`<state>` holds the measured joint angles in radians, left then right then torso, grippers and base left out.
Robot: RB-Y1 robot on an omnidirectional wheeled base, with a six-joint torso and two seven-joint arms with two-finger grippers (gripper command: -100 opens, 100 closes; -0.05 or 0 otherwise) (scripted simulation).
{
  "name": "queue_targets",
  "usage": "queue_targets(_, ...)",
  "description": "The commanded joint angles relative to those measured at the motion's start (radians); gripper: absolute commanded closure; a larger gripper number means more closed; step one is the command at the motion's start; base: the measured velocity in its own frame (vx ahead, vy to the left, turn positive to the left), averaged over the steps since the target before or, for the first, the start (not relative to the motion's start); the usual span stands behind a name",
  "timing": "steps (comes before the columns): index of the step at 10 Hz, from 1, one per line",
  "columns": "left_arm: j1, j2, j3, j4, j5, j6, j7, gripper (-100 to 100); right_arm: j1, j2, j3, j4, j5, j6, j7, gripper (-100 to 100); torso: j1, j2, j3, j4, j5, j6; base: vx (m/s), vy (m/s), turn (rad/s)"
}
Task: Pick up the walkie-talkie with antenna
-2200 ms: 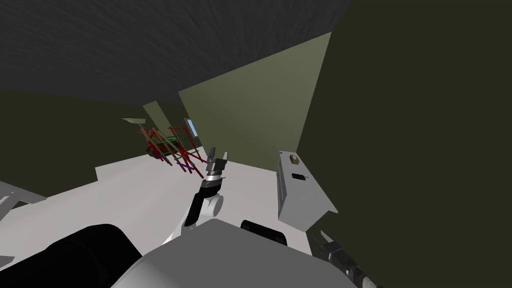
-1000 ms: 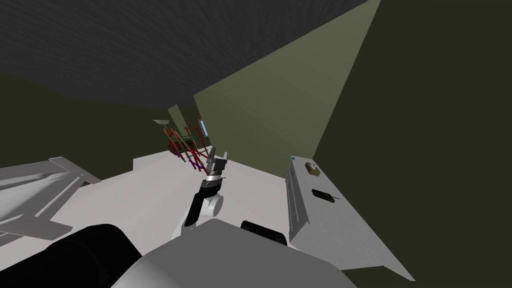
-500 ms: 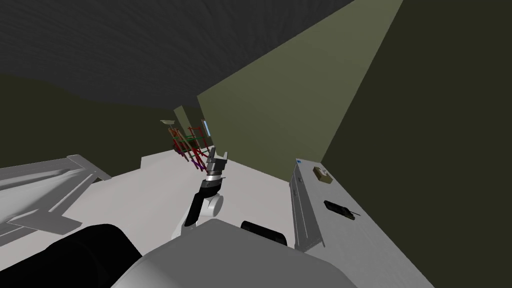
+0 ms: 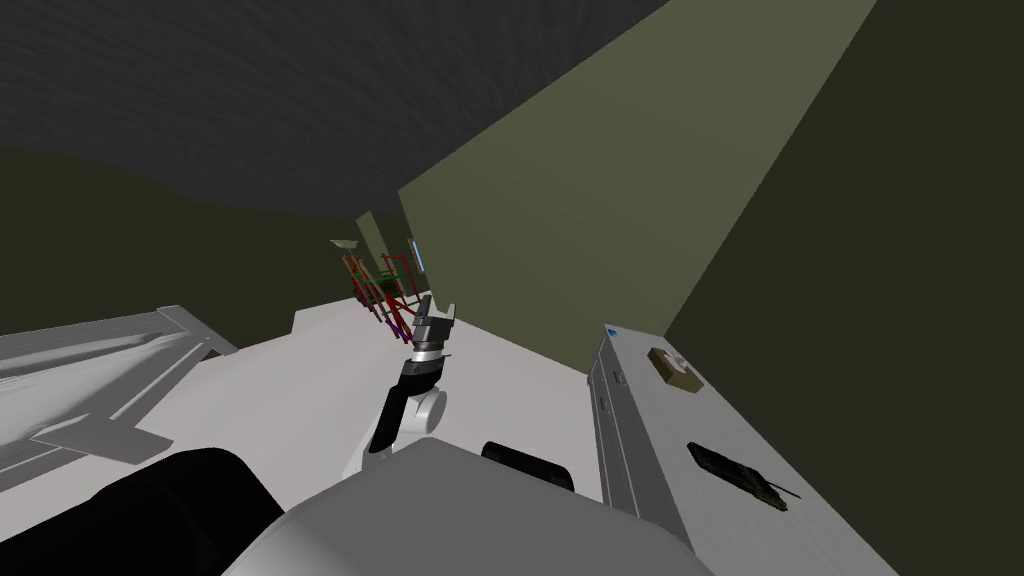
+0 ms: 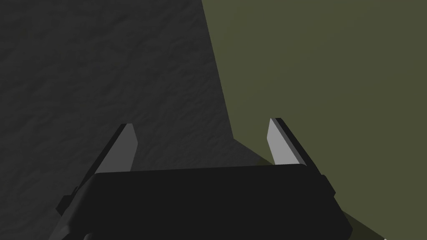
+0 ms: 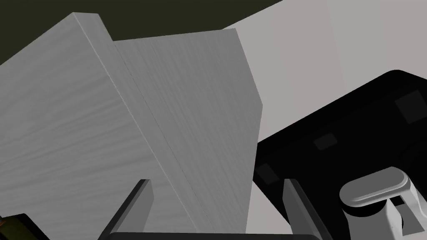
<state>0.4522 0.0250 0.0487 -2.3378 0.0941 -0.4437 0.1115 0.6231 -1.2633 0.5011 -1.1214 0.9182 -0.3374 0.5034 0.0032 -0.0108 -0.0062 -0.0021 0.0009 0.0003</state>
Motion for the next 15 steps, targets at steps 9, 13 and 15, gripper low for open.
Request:
queue_targets(9,0.000,0.000,0.000,0.000,0.000,0.000,0.000,0,-0.066,-0.116,0.148,0.140,0.047,0.060,0.126,-100,-0.001,-0.005,-0.003,-0.001,0.000,0.000,0.217,0.024,0.083)
queue_targets(13,0.000,0.000,0.000,0.000,0.000,0.000,0.000,0,-0.088,-0.099,0.187,0.172,0.049,0.057,0.161,-100,-0.001,-0.001,-0.001,-0.001,-0.001,0.001,0.186,0.008,0.036)
queue_targets(15,0.000,0.000,0.000,0.000,0.000,0.000,0.000,0,-0.091,-0.066,0.193,0.189,0.053,0.070,0.172,-100,-0.001,0.010,0.005,0.002,0.000,0.001,0.018,-0.016,0.035)
